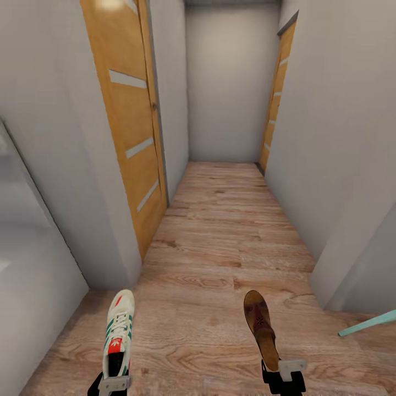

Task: Pick up the two gym shoes and the two sandals from the corridor floor and place them onto the hallstand (shoe rack) in the corridor, making sure they are on the rack and not on the floor. Arrange them so the two gym shoes are next to each other and the two sandals are next to each other.

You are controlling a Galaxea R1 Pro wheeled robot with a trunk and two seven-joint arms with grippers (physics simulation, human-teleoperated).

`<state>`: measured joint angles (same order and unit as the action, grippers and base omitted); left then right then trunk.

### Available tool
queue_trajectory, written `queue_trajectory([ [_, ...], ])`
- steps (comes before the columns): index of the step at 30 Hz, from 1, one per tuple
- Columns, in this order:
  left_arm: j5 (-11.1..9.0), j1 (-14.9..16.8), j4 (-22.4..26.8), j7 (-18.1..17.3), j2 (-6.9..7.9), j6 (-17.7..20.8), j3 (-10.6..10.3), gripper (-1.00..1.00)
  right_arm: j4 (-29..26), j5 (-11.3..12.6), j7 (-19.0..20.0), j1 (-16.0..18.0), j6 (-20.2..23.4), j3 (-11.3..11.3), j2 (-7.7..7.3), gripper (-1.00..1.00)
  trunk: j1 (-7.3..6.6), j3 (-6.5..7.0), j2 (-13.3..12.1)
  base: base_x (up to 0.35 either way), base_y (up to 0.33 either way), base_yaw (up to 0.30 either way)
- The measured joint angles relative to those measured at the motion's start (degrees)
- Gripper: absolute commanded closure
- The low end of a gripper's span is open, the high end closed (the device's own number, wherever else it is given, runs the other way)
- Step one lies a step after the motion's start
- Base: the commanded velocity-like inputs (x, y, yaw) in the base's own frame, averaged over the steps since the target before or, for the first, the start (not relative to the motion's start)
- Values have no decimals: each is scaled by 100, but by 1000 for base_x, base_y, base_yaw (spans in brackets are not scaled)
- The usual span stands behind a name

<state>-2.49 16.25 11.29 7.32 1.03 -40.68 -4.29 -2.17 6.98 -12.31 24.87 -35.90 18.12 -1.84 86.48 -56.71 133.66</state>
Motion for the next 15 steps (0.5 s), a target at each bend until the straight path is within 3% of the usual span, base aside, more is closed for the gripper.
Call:
queue_trajectory([
  [7,-14,-2,0,2,0,-2,1,100,0,1,0,0,0,-2,0,100,0,0,0,-304,-176,277],
  [15,-40,-3,0,4,0,-2,2,100,1,0,1,0,2,0,0,100,0,0,0,-326,-36,277],
])
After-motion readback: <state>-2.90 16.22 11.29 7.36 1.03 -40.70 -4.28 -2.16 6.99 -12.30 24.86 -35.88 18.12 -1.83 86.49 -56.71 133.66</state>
